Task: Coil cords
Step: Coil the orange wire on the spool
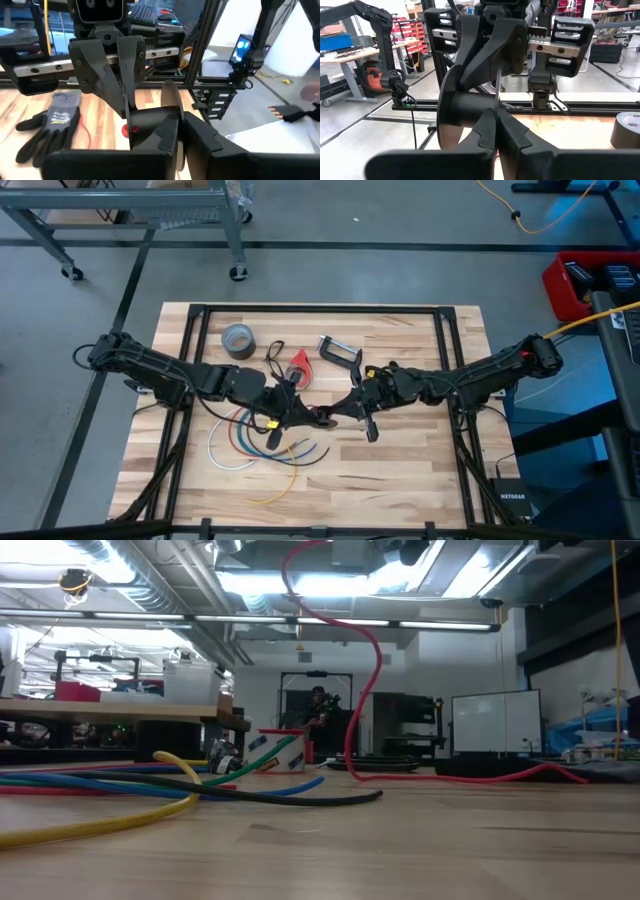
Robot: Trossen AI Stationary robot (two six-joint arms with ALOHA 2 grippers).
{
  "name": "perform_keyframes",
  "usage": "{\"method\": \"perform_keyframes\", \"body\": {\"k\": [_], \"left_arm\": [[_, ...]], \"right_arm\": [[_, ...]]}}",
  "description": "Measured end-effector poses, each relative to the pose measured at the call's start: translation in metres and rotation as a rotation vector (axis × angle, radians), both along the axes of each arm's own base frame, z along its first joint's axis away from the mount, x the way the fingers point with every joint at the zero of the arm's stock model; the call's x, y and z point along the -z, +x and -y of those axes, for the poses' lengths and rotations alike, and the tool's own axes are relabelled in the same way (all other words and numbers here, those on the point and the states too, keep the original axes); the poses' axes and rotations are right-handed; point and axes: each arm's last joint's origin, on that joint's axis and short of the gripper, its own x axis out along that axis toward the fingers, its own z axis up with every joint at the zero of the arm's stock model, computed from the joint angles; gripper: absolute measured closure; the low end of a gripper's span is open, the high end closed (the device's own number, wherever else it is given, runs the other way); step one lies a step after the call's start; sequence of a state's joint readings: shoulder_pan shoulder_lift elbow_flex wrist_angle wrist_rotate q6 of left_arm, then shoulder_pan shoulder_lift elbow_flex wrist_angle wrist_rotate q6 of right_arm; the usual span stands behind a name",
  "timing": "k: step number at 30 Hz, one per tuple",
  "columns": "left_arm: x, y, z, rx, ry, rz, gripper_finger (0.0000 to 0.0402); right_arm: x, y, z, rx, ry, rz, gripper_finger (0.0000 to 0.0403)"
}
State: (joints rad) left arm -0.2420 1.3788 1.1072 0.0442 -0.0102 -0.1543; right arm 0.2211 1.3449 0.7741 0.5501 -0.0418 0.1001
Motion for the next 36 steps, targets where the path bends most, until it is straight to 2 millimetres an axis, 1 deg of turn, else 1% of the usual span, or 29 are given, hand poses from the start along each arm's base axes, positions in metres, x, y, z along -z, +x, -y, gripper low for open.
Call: {"method": "perform_keyframes", "body": {"k": [6,9,12,15,18,22,27,33,36], "left_arm": [[-0.012,-0.011,-0.003,-0.013,-0.054,0.018,0.0337],[-0.017,-0.022,-0.006,-0.018,-0.066,-0.009,0.0316],[-0.021,-0.036,-0.009,-0.028,-0.084,-0.07,0.0304],[-0.017,-0.045,-0.011,-0.055,-0.136,-0.176,0.0301],[-0.008,-0.05,-0.01,-0.094,-0.177,-0.277,0.0305],[0.005,-0.046,-0.006,-0.162,-0.136,-0.344,0.0314],[0.018,-0.033,0.0,-0.247,-0.025,-0.34,0.0323],[0.039,-0.008,0.004,-0.361,0.031,-0.322,0.032],[0.057,0.007,0.003,-0.407,0.046,-0.34,0.0318]], "right_arm": [[0.002,0.0,-0.001,-0.009,-0.004,-0.011,0.0398],[0.002,0.0,-0.001,-0.008,-0.003,-0.008,0.0399],[0.001,0.0,0.0,-0.007,-0.002,-0.004,0.0399],[-0.003,-0.003,0.003,0.001,-0.003,0.004,0.0399],[-0.012,-0.009,0.01,0.025,-0.012,0.031,0.04],[-0.026,-0.019,0.023,0.07,-0.018,0.068,0.04],[-0.04,-0.036,0.036,0.115,-0.023,0.07,0.0399],[-0.053,-0.055,0.046,0.146,-0.023,0.085,0.0399],[-0.06,-0.064,0.046,0.147,-0.035,0.106,0.0399]]}}
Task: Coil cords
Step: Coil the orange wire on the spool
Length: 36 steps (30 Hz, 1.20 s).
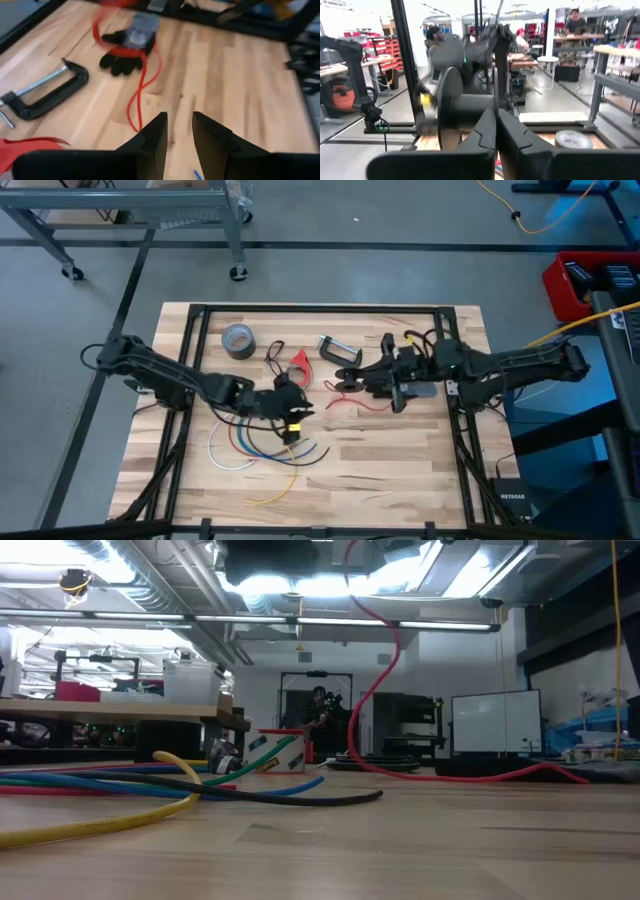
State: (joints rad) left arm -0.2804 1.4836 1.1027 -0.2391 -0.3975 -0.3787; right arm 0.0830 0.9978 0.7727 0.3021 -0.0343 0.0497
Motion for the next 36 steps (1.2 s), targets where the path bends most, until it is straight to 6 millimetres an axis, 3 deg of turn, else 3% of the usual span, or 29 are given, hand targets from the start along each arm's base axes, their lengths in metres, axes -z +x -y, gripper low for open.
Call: {"method": "perform_keyframes", "body": {"k": [8,12,16,20,25,28,32,36], "left_arm": [[0.048,0.035,-0.007,-0.03,0.036,-0.061,0.0295],[0.049,0.044,-0.016,-0.05,0.032,-0.01,0.027],[0.035,0.039,-0.03,-0.095,0.018,0.008,0.0268],[0.002,0.013,-0.045,-0.11,0.046,-0.012,0.0285],[-0.036,-0.043,-0.059,-0.156,0.055,-0.063,0.0308],[-0.047,-0.076,-0.064,-0.205,0.051,-0.015,0.0318],[-0.031,-0.112,-0.065,-0.232,-0.019,0.064,0.0323],[0.009,-0.127,-0.062,-0.244,-0.147,0.238,0.0321]], "right_arm": [[-0.007,-0.019,0.001,0.0,-0.006,-0.008,0.0398],[-0.006,-0.025,0.002,-0.001,-0.008,-0.046,0.0398],[-0.004,-0.029,0.002,-0.002,-0.011,-0.077,0.0398],[-0.004,-0.029,0.002,-0.002,-0.01,-0.082,0.0398],[-0.004,-0.029,0.002,-0.01,-0.011,-0.083,0.0398],[-0.003,-0.029,0.002,-0.012,-0.012,-0.093,0.0398],[-0.002,-0.029,0.002,-0.012,-0.012,-0.104,0.0398],[-0.002,-0.029,0.002,-0.012,-0.012,-0.105,0.0398]]}}
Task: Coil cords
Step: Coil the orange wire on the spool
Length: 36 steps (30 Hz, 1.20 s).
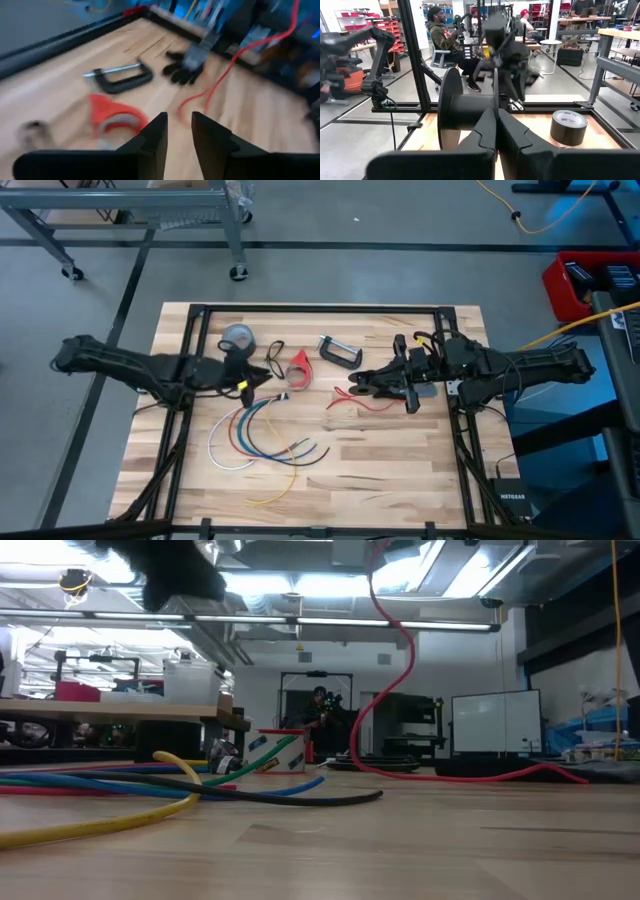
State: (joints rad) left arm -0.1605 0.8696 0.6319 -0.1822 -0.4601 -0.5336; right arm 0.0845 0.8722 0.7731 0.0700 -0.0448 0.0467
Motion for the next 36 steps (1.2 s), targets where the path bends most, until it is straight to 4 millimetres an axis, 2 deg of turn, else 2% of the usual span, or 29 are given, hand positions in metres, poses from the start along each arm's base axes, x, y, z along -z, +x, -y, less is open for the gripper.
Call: {"method": "perform_keyframes", "body": {"k": [3,5,8,16,22,28,36], "left_arm": [[0.026,0.004,0.006,0.03,-0.089,0.262,0.0321],[0.034,0.008,0.009,0.07,-0.116,0.434,0.0321],[0.046,0.018,0.013,0.095,-0.105,0.521,0.032],[0.062,0.082,0.025,0.13,0.118,0.388,0.032],[0.058,0.119,0.027,0.124,0.299,0.34,0.032],[0.065,0.137,0.031,0.145,0.373,0.295,0.032],[0.07,0.144,0.029,0.137,0.376,0.282,0.032]], "right_arm": [[0.0,0.0,0.0,0.0,0.0,0.0,0.0398],[0.0,0.0,0.0,0.0,0.0,0.0,0.0398],[0.0,0.0,0.0,0.0,0.0,0.001,0.0398],[0.002,0.006,0.0,0.007,0.0,-0.002,0.0398],[0.003,0.01,-0.001,0.007,0.001,0.0,0.0398],[-0.001,0.01,-0.001,0.007,0.005,0.041,0.0398],[-0.004,0.01,-0.001,0.006,0.008,0.079,0.0398]]}}
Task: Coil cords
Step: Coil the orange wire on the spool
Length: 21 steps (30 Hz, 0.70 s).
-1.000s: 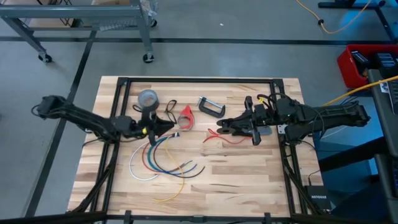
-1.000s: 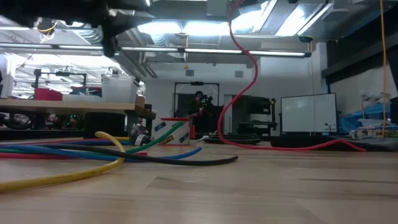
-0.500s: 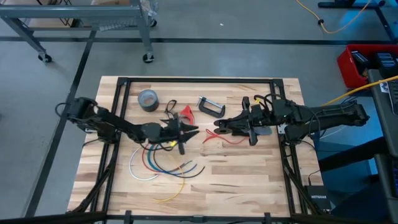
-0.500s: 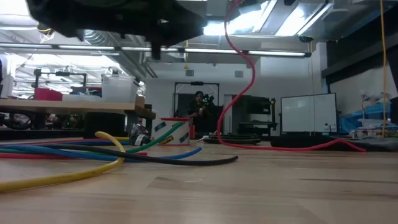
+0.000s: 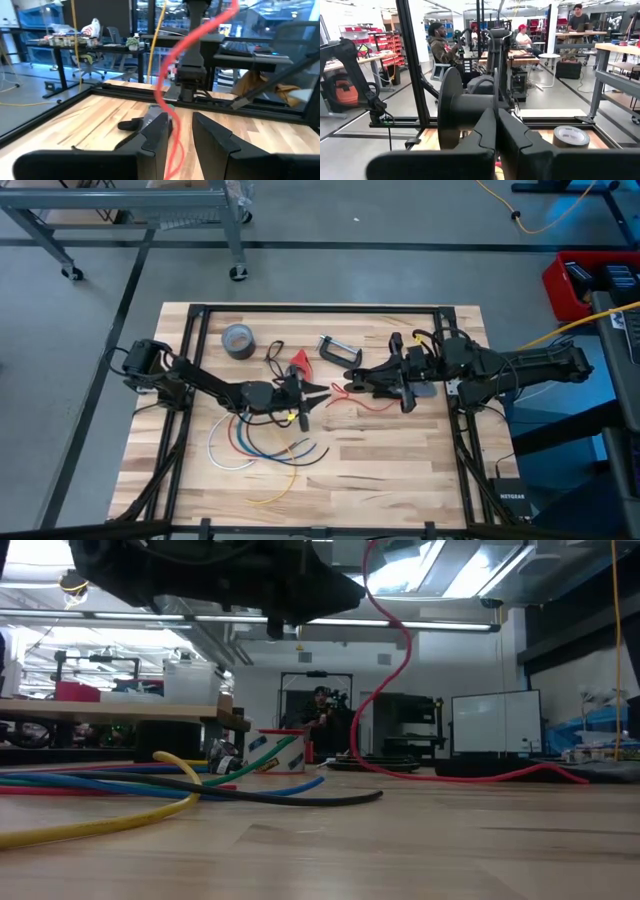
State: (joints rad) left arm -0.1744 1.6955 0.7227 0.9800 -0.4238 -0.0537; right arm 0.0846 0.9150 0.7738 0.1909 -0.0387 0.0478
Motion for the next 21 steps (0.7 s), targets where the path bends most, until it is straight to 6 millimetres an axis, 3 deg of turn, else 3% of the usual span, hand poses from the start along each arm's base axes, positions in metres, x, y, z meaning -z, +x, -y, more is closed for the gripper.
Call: {"method": "perform_keyframes", "body": {"k": [21], "left_arm": [[-0.019,0.012,-0.009,-0.011,-0.009,0.062,0.032]], "right_arm": [[-0.006,0.006,-0.001,-0.024,0.005,0.092,0.0398]]}}
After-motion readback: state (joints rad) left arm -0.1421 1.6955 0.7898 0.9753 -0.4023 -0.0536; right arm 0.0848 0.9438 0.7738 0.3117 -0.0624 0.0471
